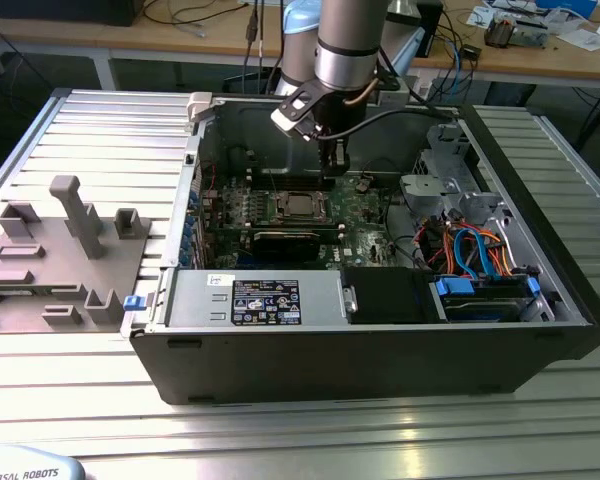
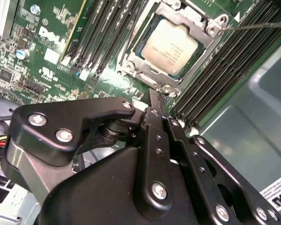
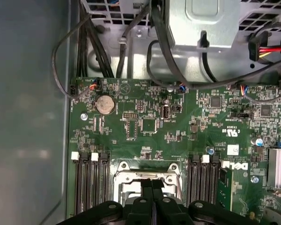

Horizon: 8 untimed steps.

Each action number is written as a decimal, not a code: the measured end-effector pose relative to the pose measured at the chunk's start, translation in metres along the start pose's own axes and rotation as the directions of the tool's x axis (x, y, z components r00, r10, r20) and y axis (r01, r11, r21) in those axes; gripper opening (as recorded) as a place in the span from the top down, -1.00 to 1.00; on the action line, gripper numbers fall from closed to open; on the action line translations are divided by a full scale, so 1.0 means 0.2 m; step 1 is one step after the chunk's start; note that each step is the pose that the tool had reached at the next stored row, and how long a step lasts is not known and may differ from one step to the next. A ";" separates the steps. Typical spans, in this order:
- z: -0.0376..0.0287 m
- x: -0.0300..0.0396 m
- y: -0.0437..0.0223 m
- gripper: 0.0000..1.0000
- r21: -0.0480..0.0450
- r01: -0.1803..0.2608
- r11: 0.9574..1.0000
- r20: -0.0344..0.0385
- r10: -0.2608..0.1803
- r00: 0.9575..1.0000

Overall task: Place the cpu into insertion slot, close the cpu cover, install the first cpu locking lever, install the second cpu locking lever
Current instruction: 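Close the cpu cover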

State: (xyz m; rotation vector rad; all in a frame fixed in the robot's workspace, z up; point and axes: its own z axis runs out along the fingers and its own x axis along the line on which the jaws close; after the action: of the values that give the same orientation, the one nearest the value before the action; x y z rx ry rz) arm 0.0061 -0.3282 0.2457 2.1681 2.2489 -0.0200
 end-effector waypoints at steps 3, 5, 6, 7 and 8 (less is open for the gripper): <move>0.007 0.001 -0.017 0.79 0.000 0.000 1.000 -0.004 0.000 1.000; 0.014 0.001 -0.021 0.79 0.005 0.000 1.000 -0.005 0.000 1.000; 0.016 0.001 -0.022 0.79 0.011 0.000 1.000 -0.005 0.000 1.000; 0.020 0.001 -0.023 0.79 0.024 0.000 1.000 -0.005 0.000 1.000; 0.021 0.001 -0.024 0.79 0.030 0.001 1.000 -0.006 0.000 1.000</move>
State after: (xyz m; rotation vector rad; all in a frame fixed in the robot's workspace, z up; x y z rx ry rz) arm 0.0013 -0.3282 0.2414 2.1850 2.2667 -0.0481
